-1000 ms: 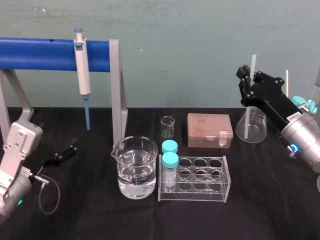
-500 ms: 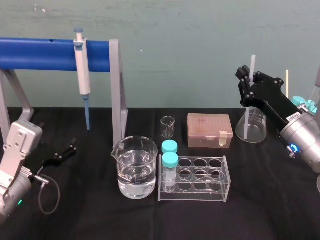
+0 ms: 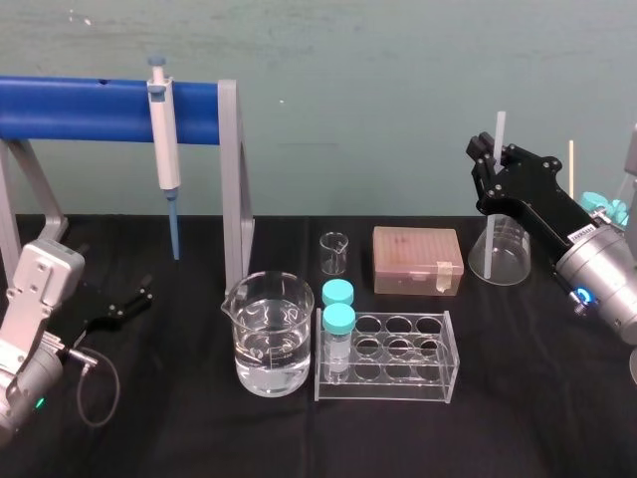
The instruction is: Pick up the stirring rod with one hand, then place it down.
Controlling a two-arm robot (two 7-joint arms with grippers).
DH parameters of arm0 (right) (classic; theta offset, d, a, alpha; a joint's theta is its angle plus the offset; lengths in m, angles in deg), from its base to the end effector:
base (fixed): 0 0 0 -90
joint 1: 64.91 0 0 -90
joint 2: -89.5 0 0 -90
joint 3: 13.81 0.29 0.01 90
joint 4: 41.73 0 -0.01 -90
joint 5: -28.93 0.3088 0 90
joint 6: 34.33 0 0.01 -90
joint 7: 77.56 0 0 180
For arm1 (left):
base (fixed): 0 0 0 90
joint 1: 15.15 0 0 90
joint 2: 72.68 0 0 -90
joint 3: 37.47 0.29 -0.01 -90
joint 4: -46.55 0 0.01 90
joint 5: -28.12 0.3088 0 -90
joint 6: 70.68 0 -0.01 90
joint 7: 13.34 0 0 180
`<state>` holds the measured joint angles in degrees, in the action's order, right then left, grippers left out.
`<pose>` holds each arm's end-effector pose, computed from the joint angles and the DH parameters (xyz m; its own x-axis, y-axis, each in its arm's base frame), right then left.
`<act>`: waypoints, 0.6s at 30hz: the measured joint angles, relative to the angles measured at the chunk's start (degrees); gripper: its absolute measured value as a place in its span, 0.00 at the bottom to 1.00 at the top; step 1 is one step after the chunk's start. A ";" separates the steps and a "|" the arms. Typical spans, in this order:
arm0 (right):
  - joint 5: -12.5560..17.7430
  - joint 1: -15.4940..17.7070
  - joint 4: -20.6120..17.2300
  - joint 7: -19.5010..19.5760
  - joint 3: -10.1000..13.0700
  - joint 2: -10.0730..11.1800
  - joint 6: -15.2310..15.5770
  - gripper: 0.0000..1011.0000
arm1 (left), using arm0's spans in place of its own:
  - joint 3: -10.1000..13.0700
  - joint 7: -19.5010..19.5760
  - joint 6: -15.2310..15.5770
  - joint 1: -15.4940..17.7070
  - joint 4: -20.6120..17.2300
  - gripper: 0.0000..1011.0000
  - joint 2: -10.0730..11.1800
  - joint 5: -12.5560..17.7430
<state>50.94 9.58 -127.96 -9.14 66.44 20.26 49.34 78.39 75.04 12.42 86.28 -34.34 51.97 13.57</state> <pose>0.3963 -0.0619 -0.2207 0.4773 -0.8725 0.1047 0.8414 0.4881 0.2319 0.3581 0.0828 -0.3023 0.2922 0.8803 0.3738 -0.9553 0.2871 0.0705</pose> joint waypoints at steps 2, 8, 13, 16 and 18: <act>0.02 -0.05 0.04 -0.02 -0.04 0.01 0.03 0.07 | 0.00 0.00 0.00 0.00 0.00 0.99 0.00 0.00; 0.10 -0.28 0.33 -0.18 -0.17 0.08 0.04 0.07 | 0.00 0.00 0.00 0.00 0.00 0.99 0.00 0.00; 0.29 -0.37 0.43 -0.34 -0.28 0.20 0.11 0.07 | 0.00 0.00 0.00 0.00 0.00 0.99 0.00 0.00; 0.30 -0.39 0.47 -0.35 -0.34 0.21 0.11 0.07 | 0.00 0.00 0.00 0.00 0.00 0.99 0.00 0.00; 0.30 -0.40 0.50 -0.35 -0.41 0.22 0.14 0.07 | 0.00 0.00 0.00 0.00 0.00 0.99 0.00 0.00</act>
<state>51.24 9.18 -127.46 -9.49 66.03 20.48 49.47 78.39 75.04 12.42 86.28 -34.35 51.97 13.57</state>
